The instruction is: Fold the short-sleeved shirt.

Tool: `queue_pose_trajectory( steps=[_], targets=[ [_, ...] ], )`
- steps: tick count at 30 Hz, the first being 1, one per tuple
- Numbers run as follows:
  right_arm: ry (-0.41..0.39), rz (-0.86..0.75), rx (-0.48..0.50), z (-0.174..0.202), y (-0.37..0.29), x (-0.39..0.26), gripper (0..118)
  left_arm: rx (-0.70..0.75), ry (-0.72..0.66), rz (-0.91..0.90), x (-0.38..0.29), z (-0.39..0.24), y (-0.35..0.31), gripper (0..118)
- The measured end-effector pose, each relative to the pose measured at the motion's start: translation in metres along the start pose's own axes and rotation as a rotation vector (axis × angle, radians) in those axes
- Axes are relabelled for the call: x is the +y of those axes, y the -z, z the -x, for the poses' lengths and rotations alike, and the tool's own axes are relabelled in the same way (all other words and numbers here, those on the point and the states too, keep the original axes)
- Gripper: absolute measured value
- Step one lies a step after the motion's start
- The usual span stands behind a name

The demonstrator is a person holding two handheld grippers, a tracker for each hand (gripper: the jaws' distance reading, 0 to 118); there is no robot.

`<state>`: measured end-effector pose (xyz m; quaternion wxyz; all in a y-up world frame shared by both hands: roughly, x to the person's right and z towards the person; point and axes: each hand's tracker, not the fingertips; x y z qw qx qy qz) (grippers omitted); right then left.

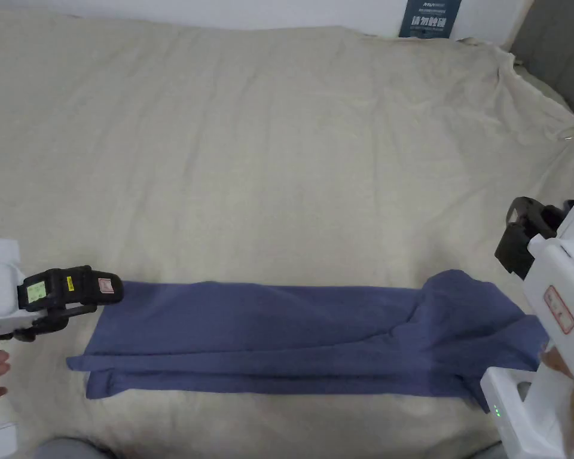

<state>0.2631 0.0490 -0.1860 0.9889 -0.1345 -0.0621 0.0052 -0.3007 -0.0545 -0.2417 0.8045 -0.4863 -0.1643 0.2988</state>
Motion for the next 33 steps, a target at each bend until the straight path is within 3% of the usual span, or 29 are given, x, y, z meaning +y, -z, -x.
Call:
queue_pose_trajectory(
  steps=[3,7,13,17,19,20,21,22,24,30,33],
  targets=[
    [-0.015,0.012,-0.013,0.004,0.004,-0.002,0,0.017,-0.082,0.038,-0.003,0.02,0.016,113],
    [-0.02,0.033,-0.034,0.005,0.01,-0.005,0,-0.078,-0.15,0.09,-0.009,0.034,0.036,113],
    [-0.057,0.061,-0.043,0.009,0.014,-0.01,0,-0.096,-0.131,0.1,-0.006,0.029,0.05,111],
    [-0.062,0.076,-0.035,0.011,0.014,-0.013,0,-0.105,-0.144,0.116,-0.003,0.029,0.056,101],
    [-0.066,0.079,-0.033,0.011,0.014,-0.014,0,-0.079,-0.107,0.112,-0.002,0.029,0.051,63],
    [-0.066,0.081,-0.03,0.011,0.013,-0.014,0,-0.024,-0.084,0.106,-0.001,0.029,0.049,33],
    [-0.064,0.082,-0.027,0.011,0.013,-0.015,0,0.034,-0.057,0.099,-0.002,0.027,0.049,12],
    [-0.066,0.084,-0.022,0.012,0.014,-0.016,0,0.124,-0.022,0.11,-0.004,0.027,0.052,11],
    [-0.073,0.088,-0.019,0.011,0.014,-0.018,0,0.056,-0.032,0.112,-0.008,0.024,0.052,9],
    [-0.055,0.088,-0.008,0.008,0.012,-0.02,0,0.228,0.025,0.138,-0.008,-0.014,0.05,4],
    [-0.052,0.077,-0.003,0.006,0.009,-0.019,0,0.248,0.039,0.093,-0.006,-0.044,0.037,4]
  ],
)
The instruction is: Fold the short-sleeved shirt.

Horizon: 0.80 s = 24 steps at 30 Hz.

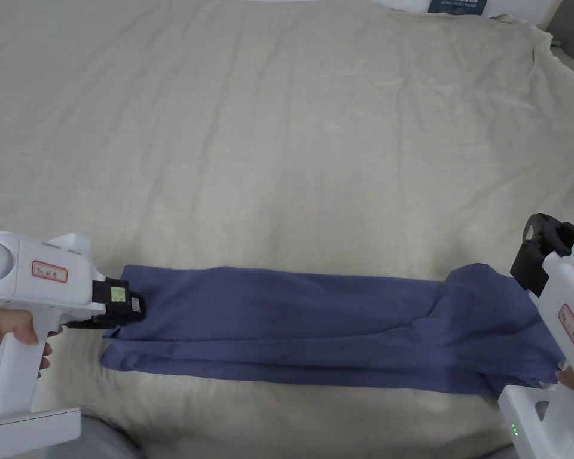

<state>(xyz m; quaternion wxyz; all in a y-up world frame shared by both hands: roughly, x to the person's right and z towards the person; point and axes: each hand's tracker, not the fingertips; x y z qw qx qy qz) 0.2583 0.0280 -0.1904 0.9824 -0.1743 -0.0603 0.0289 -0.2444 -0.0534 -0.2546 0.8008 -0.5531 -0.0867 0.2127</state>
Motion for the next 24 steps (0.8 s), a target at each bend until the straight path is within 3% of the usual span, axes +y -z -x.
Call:
queue_pose_trajectory(
  steps=[7,12,19,24],
  targets=[
    [0.016,-0.047,0.016,-0.012,-0.011,0.007,0,0.031,0.047,-0.093,-0.001,-0.064,-0.058,3],
    [0.038,-0.072,0.01,-0.024,-0.017,0.011,0,-0.065,0.155,-0.1,-0.012,-0.12,-0.064,3],
    [0.052,-0.088,-0.022,-0.038,-0.026,0.01,0,-0.104,0.377,-0.025,-0.025,-0.214,-0.013,3],
    [0.062,-0.083,-0.041,-0.047,-0.032,0.006,0,-0.099,0.408,0.027,-0.029,-0.259,0.054,3]
  ],
)
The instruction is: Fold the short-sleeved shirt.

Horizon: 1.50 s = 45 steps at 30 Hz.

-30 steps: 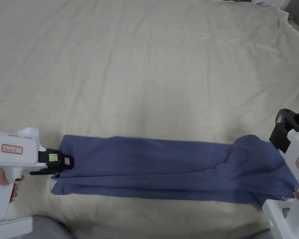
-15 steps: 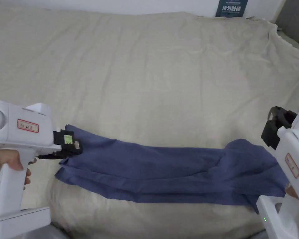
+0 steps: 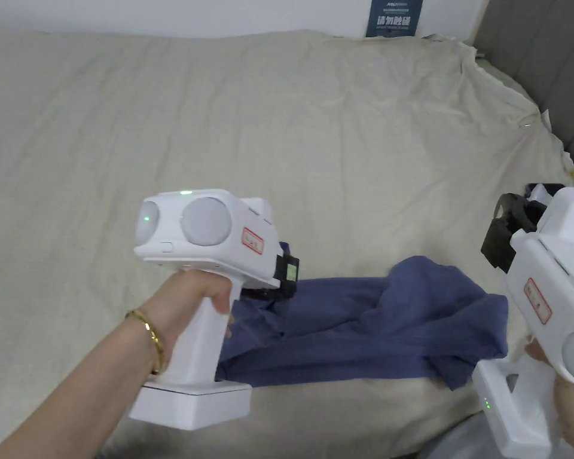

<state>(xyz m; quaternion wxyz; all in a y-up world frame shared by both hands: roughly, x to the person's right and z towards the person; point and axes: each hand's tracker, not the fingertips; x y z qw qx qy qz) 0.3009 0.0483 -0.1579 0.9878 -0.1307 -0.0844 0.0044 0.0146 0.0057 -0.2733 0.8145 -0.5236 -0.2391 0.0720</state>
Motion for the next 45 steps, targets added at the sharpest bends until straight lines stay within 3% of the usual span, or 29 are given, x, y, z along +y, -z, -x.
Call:
queue_pose_trajectory(
  steps=[7,8,9,10,12,13,14,20,22,23,24,25,28,34,39,45],
  targets=[
    [0.01,0.004,-0.022,-0.011,-0.005,-0.002,0,0.106,0.044,0.095,-0.002,-0.036,0.091,8],
    [0.011,0.004,-0.025,-0.011,-0.005,-0.002,0,0.102,0.044,0.108,-0.003,-0.039,0.098,14],
    [0.013,0.005,-0.029,-0.012,-0.005,-0.003,0,0.094,0.043,0.124,-0.003,-0.04,0.104,27],
    [0.016,0.009,-0.031,-0.013,-0.004,-0.004,0,0.073,0.037,0.144,-0.001,-0.044,0.107,44],
    [0.035,0.011,-0.031,-0.014,-0.005,-0.006,0,0.05,0.018,0.146,0.004,-0.047,0.107,93],
    [0.038,0.012,-0.029,-0.014,-0.006,-0.006,0,0.013,0.002,0.119,0.008,-0.048,0.101,107],
    [0.038,0.013,-0.028,-0.014,-0.006,-0.007,0,-0.007,-0.005,0.089,0.012,-0.048,0.093,113],
    [0.037,0.018,-0.02,-0.012,-0.005,-0.008,0,0.065,0.03,-0.124,0.032,-0.027,0.033,113],
    [0.044,0.016,-0.018,-0.012,-0.006,-0.008,0,0.135,0.04,-0.202,0.026,-0.018,0.012,100],
    [0.043,0.016,-0.017,-0.011,-0.006,-0.007,0,0.18,0.035,-0.242,0.02,-0.014,0.007,83],
    [0.038,0.017,-0.017,-0.01,-0.006,-0.007,0,0.218,0.047,-0.308,0.011,-0.01,0.004,52],
    [0.037,0.017,-0.016,-0.01,-0.005,-0.007,0,0.278,0.08,-0.341,0.002,-0.006,0.006,32],
    [0.038,0.017,-0.017,-0.011,-0.005,-0.006,0,0.396,0.141,-0.325,-0.027,-0.002,0.022,1],
    [0.051,0.03,-0.022,-0.013,-0.006,-0.007,0,0.313,0.166,-0.2,-0.08,-0.025,0.067,0],
    [0.042,0.04,-0.029,-0.017,-0.009,-0.01,0,0.229,0.316,-0.118,-0.108,-0.072,0.102,0],
    [0.039,0.038,-0.044,-0.023,-0.013,-0.011,0,0.303,0.515,-0.086,-0.119,-0.107,0.126,0]
  ],
)
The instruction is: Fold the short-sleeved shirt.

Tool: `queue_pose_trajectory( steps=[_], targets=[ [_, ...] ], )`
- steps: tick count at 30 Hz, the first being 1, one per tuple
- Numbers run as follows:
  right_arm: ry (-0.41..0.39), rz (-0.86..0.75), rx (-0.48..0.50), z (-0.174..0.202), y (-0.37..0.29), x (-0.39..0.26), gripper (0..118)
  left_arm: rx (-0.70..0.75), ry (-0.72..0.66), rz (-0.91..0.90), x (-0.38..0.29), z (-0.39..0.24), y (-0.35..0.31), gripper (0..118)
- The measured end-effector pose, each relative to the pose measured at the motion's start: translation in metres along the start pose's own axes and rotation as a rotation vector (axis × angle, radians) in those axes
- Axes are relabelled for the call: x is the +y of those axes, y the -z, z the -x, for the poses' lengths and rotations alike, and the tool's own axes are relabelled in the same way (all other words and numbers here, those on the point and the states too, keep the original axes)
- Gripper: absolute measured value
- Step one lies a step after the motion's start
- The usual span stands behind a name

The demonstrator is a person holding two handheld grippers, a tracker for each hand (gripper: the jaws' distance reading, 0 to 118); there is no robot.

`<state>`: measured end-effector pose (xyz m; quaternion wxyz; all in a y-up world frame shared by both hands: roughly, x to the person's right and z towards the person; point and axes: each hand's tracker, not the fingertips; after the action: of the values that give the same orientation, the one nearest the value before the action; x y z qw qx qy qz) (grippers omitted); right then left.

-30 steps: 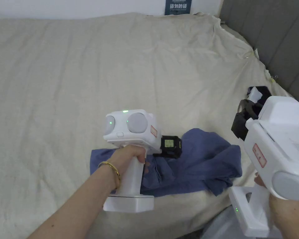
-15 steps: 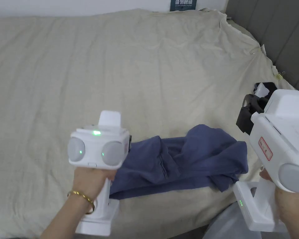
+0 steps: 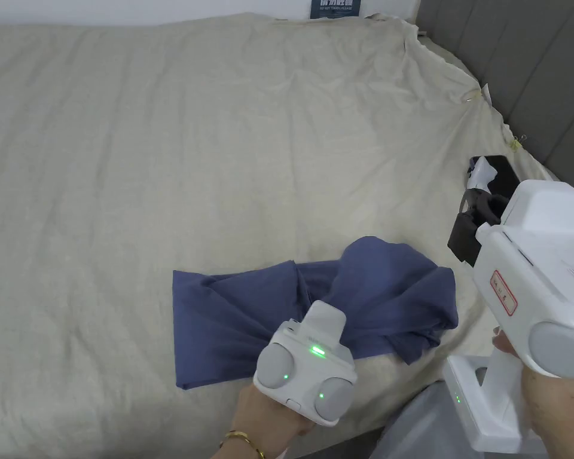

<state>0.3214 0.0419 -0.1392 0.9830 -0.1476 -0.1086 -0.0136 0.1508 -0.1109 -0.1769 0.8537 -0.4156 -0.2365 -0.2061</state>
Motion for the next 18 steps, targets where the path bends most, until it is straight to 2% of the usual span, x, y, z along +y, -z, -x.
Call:
queue_pose_trajectory(
  steps=[3,4,8,14,17,18],
  targets=[
    [0.0,-0.005,-0.004,0.0,-0.002,0.001,0,-0.023,0.002,0.002,0.006,-0.002,-0.004,0],
    [0.001,-0.005,-0.004,0.0,-0.002,0.001,0,-0.086,-0.02,-0.006,0.01,0.001,-0.008,0],
    [-0.003,-0.01,0.001,0.002,-0.003,0.003,0,-0.277,-0.231,-0.048,0.03,0.031,-0.029,0],
    [-0.021,-0.046,0.01,0.01,-0.009,0.009,0,-0.386,-0.554,-0.198,0.042,0.138,-0.069,0],
    [-0.014,-0.056,0.024,0.013,-0.01,0.013,0,-0.465,-0.674,-0.233,0.031,0.188,-0.077,21],
    [-0.009,-0.058,0.028,0.015,-0.01,0.014,0,-0.45,-0.686,-0.22,0.025,0.202,-0.076,39]
  ],
)
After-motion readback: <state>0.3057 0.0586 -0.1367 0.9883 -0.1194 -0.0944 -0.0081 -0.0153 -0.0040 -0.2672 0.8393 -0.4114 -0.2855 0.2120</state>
